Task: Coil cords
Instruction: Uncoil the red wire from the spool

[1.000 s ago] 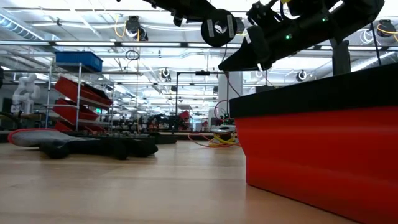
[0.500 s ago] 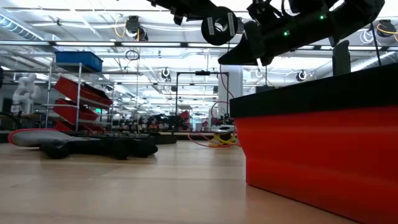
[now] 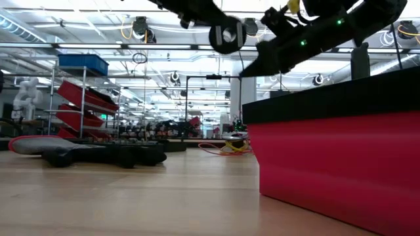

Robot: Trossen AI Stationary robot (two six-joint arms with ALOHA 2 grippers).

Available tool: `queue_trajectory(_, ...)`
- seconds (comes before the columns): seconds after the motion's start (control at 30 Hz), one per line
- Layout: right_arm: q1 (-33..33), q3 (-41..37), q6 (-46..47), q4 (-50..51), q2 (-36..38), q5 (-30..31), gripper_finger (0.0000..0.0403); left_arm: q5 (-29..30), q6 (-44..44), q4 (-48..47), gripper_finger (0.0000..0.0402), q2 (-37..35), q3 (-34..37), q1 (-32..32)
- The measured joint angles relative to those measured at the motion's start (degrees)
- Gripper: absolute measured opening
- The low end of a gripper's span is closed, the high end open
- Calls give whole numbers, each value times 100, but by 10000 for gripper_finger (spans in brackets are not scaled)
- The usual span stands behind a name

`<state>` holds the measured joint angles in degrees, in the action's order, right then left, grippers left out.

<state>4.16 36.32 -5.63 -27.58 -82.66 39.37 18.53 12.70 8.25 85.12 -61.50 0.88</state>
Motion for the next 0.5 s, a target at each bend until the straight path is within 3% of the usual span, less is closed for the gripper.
queue_trajectory(0.23, 203, -4, 66, 43, 413, 67, 0, 1141, 270, -567, 0, 0, 21, -44)
queue_trajectory(0.5, 500, 0, -354, -775, 493, -1239, 0, 1523, 241, 377, 0, 40, 311, -270)
